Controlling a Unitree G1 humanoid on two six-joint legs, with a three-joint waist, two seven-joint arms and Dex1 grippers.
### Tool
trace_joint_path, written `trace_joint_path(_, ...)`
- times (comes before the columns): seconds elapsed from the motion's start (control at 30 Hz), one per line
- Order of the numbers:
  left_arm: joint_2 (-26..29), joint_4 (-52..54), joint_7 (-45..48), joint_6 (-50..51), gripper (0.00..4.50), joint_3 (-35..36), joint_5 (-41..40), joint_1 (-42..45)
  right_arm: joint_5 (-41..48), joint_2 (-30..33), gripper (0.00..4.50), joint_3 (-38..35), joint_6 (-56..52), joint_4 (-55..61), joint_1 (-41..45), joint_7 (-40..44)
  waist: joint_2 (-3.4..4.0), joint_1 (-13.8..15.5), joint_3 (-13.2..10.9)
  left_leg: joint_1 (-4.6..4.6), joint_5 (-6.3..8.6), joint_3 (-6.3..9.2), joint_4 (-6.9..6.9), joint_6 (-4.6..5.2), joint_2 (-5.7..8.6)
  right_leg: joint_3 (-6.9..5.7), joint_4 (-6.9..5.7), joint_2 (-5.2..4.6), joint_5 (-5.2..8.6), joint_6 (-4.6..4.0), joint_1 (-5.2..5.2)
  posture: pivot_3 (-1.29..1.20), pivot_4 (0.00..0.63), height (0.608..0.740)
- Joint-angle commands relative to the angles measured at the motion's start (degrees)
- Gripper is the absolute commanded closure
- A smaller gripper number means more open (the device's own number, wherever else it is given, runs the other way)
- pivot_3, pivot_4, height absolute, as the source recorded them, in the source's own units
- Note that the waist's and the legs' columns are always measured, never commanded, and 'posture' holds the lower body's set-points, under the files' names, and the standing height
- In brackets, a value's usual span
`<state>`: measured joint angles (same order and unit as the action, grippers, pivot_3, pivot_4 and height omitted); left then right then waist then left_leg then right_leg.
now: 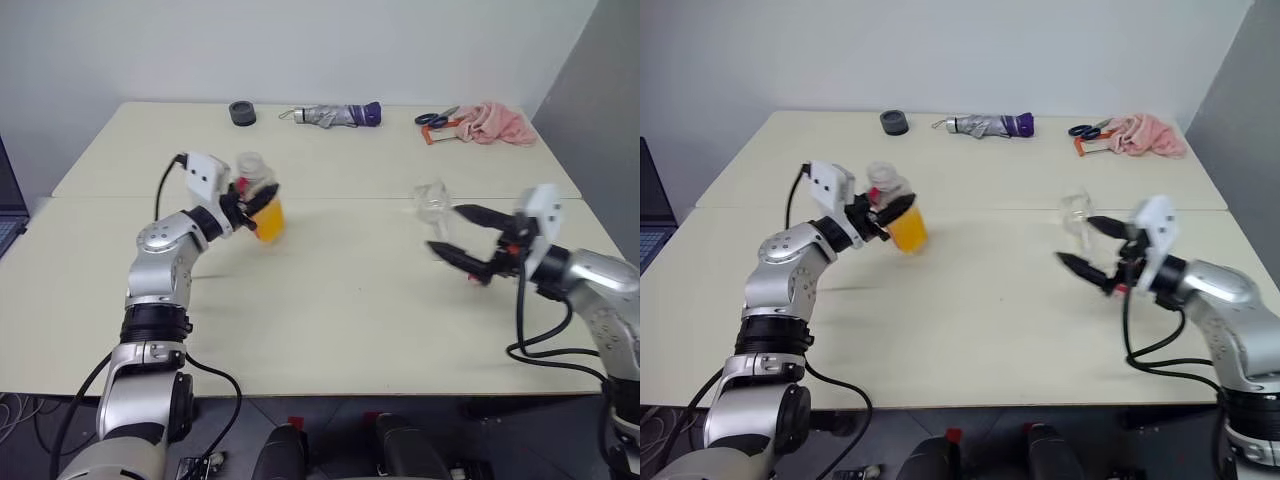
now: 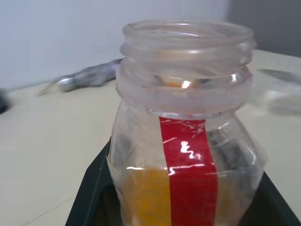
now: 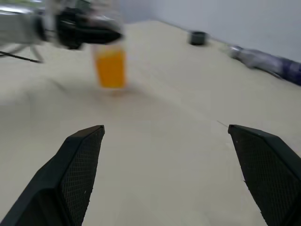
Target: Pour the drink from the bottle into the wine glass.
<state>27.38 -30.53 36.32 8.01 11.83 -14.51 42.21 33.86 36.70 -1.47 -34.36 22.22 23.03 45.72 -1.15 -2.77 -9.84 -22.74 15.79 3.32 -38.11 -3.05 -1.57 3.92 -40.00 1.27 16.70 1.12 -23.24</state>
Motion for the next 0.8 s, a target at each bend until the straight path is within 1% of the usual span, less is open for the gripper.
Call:
trace_joint_path(0.03,2.0,-4.4,-6.4,-3.4,2.76,3.3,1.1,3.6,-4.1,-5.2,0.00,8.2,-0.1,-1.0,5.6,-2.3,-0.02,0.2,0.0,-0.02,0.00,0.01,-0.01,0.00,0.02,-0.01,0.01,-0.02,0.00,0.00,0.00,0.00,0.150,0.740)
trace_joint_path(0.13,2.6,-8.6,-9.2,-4.8,2.76,4.5,1.1,5.4,-10.0,-11.7,0.00,14.0,1.8,-7.3,11.3,-5.4,-0.05,0.2,0.0,-0.07,-0.01,-0.03,-0.03,-0.01,0.04,-0.02,0.01,-0.26,-0.01,0.00,-0.06,0.00,0.150,0.740)
trace_joint_path(0.23,2.9,-11.6,-10.3,-6.0,2.76,4.3,1.6,6.5,-13.3,-15.1,0.00,16.3,2.9,-11.2,14.1,-6.5,-0.09,1.0,0.0,-0.15,-0.02,0.03,-0.03,-0.03,0.03,-0.12,0.02,-0.41,-0.01,0.00,-0.08,0.00,0.150,0.740)
trace_joint_path(0.33,2.8,-13.6,-10.2,-6.7,2.76,3.8,2.0,7.2,-16.2,-17.5,0.00,18.4,4.2,-13.9,15.9,-6.9,-0.15,1.4,0.0,-0.24,-0.09,0.07,-0.03,-0.17,0.13,-0.21,0.11,-0.59,-0.01,0.00,-0.10,0.00,0.150,0.740)
trace_joint_path(0.5,2.6,-16.3,-10.3,-8.9,2.76,3.3,2.8,8.0,-20.5,-19.9,0.00,20.6,5.6,-17.0,17.6,-7.0,-0.16,1.2,0.0,-0.23,-0.07,0.11,-0.02,-0.12,0.11,-0.26,0.05,-0.58,-0.01,0.00,-0.11,0.00,0.150,0.740)
trace_joint_path(0.67,2.3,-21.1,-11.7,-13.8,2.76,2.8,4.2,9.4,-21.4,-23.1,0.00,20.3,5.8,-17.8,18.3,-7.6,-0.16,0.9,0.0,-0.19,-0.04,0.11,-0.02,-0.07,0.12,-0.29,0.01,-0.53,-0.01,-0.01,-0.11,0.00,0.150,0.740)
trace_joint_path(0.8,1.5,-23.5,-13.4,-15.1,2.76,2.6,4.9,9.8,-22.2,-24.2,0.00,20.3,5.8,-17.8,18.1,-7.4,-0.16,0.9,0.0,-0.19,-0.03,0.14,-0.02,-0.06,0.11,-0.32,0.00,-0.51,-0.02,-0.02,-0.12,0.00,0.150,0.740)
